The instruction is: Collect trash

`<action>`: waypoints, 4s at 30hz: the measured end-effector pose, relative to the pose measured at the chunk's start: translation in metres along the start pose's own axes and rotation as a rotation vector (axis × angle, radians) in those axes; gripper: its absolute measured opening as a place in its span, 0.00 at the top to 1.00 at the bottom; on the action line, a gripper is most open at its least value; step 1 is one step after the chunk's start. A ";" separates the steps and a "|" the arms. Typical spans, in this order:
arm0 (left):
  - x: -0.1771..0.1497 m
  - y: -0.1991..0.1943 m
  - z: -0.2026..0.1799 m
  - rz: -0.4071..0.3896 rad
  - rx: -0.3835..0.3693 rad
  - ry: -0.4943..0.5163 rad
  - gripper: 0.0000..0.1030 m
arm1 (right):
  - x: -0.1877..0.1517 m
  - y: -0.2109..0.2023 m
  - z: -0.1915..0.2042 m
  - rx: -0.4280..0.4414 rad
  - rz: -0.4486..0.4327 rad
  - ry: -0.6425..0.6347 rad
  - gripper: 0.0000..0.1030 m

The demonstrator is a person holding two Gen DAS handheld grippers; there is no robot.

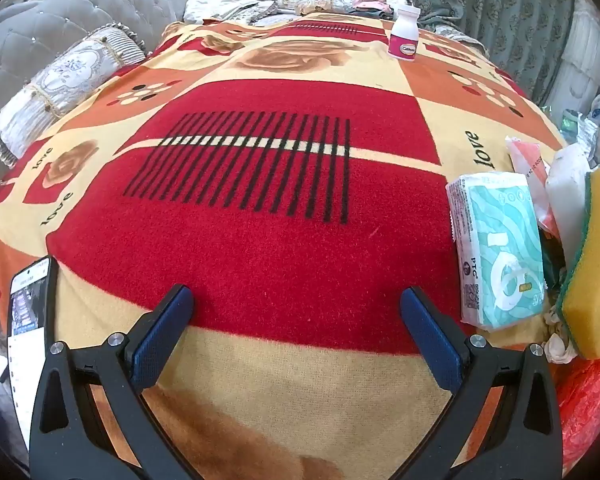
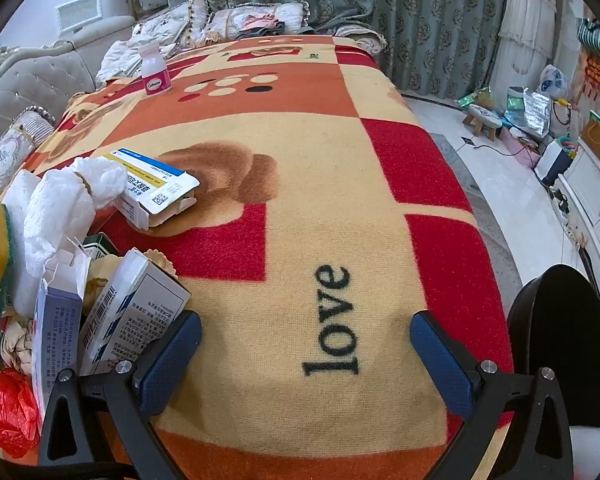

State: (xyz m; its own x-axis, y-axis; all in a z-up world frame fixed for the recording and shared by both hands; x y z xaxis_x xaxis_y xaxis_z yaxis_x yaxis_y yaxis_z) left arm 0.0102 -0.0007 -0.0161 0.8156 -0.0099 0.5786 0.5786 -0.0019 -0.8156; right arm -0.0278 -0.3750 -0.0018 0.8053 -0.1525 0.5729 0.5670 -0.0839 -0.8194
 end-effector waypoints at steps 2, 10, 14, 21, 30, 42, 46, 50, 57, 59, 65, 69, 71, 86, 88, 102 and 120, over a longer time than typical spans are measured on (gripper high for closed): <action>-0.001 -0.001 0.000 0.006 0.001 -0.003 0.00 | 0.000 0.000 0.000 0.001 0.002 0.000 0.00; -0.007 -0.029 -0.002 -0.023 -0.004 -0.043 0.01 | 0.000 0.000 0.000 0.000 0.000 0.000 0.00; -0.005 -0.057 -0.011 -0.082 -0.020 -0.037 0.01 | 0.000 0.000 0.002 0.006 0.012 -0.003 0.00; 0.000 -0.096 -0.040 -0.151 -0.090 0.001 0.01 | -0.009 -0.020 -0.005 0.024 0.047 -0.003 0.00; 0.006 -0.125 -0.074 -0.222 -0.153 0.029 0.01 | 0.003 -0.098 0.011 0.063 -0.161 -0.001 0.00; 0.015 -0.149 -0.097 -0.299 -0.171 0.040 0.01 | 0.019 -0.152 0.037 0.088 -0.354 -0.009 0.00; 0.017 -0.151 -0.098 -0.310 -0.174 0.031 0.01 | 0.018 -0.160 0.045 0.105 -0.385 -0.025 0.00; 0.018 -0.155 -0.097 -0.323 -0.173 0.022 0.01 | 0.018 -0.163 0.049 0.111 -0.401 -0.035 0.00; 0.017 -0.155 -0.094 -0.325 -0.171 0.012 0.01 | 0.018 -0.170 0.053 0.116 -0.426 -0.035 0.00; 0.018 -0.154 -0.093 -0.323 -0.172 0.012 0.01 | 0.019 -0.172 0.054 0.114 -0.432 -0.041 0.00; 0.018 -0.154 -0.093 -0.324 -0.170 0.012 0.01 | 0.019 -0.173 0.057 0.114 -0.437 -0.048 0.00; 0.019 -0.154 -0.093 -0.325 -0.170 0.011 0.01 | 0.020 -0.173 0.057 0.117 -0.435 -0.048 0.00; 0.019 -0.154 -0.093 -0.325 -0.170 0.011 0.01 | 0.020 -0.173 0.058 0.118 -0.436 -0.046 0.00; 0.019 -0.154 -0.093 -0.326 -0.168 0.013 0.01 | 0.023 -0.171 0.059 0.111 -0.416 -0.054 0.00; 0.019 -0.154 -0.093 -0.326 -0.167 0.015 0.01 | 0.022 -0.170 0.058 0.112 -0.413 -0.053 0.00; 0.016 -0.144 -0.100 -0.301 -0.174 0.024 0.01 | 0.022 -0.160 0.057 0.112 -0.386 -0.053 0.00; 0.016 -0.136 -0.098 -0.270 -0.181 0.021 0.01 | 0.019 -0.145 0.055 0.104 -0.339 -0.063 0.00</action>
State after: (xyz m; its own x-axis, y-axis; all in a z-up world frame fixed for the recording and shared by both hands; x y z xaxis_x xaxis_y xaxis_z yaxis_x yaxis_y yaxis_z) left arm -0.0568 -0.0990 0.1039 0.6316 -0.0057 0.7753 0.7612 -0.1853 -0.6215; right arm -0.0851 -0.3119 0.1287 0.5759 -0.0721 0.8143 0.8155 -0.0183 -0.5784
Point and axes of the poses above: each gripper's, at about its wrist camera, not at the fingertips, and y roughly the way its jaws point, z to its left, x to its top, the point moved 2 cm from there along y, roughly the way its jaws point, and after that the axes turned 1 degree about y, right-handed, at the moved point
